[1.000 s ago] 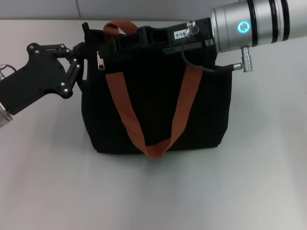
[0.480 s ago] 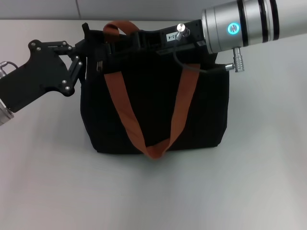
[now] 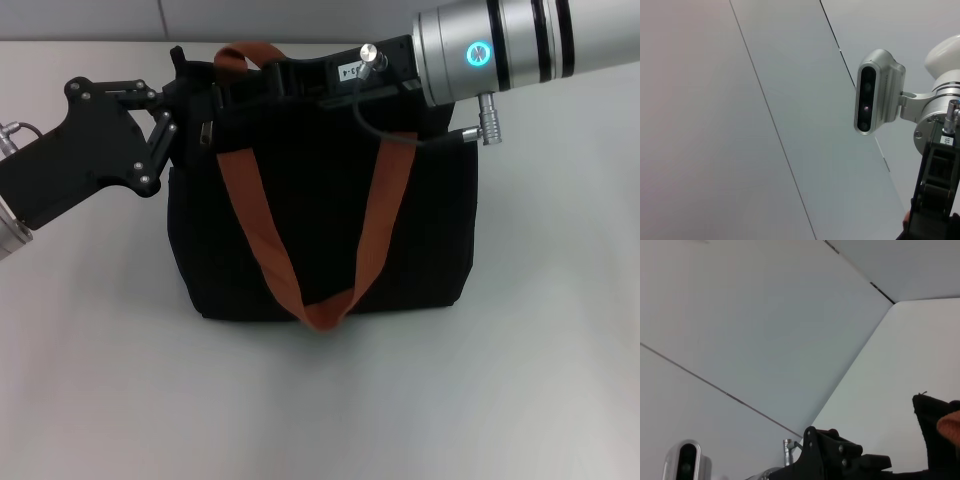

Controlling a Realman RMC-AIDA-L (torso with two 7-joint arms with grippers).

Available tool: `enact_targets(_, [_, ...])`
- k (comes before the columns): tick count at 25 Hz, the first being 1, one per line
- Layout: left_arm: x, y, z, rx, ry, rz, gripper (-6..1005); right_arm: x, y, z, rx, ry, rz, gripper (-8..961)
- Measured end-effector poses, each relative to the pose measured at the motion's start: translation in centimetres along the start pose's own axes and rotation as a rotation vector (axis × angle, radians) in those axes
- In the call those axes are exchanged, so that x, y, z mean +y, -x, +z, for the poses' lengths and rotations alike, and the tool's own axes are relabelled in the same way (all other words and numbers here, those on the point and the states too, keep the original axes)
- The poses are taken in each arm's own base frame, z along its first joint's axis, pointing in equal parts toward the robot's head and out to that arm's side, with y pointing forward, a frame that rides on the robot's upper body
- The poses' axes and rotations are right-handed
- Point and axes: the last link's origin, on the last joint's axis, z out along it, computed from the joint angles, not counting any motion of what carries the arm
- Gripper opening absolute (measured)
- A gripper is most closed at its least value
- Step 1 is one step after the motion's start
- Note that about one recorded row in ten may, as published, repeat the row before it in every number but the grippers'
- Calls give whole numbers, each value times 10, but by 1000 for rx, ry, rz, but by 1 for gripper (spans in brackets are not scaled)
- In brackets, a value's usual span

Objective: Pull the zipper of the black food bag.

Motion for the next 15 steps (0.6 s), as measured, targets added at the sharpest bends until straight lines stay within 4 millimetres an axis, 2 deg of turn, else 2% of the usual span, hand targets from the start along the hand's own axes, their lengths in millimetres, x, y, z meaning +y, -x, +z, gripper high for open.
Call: enact_targets(15, [-4,1,-1,-16,-13,8,62,0,-3,-4,-10,15,0,460])
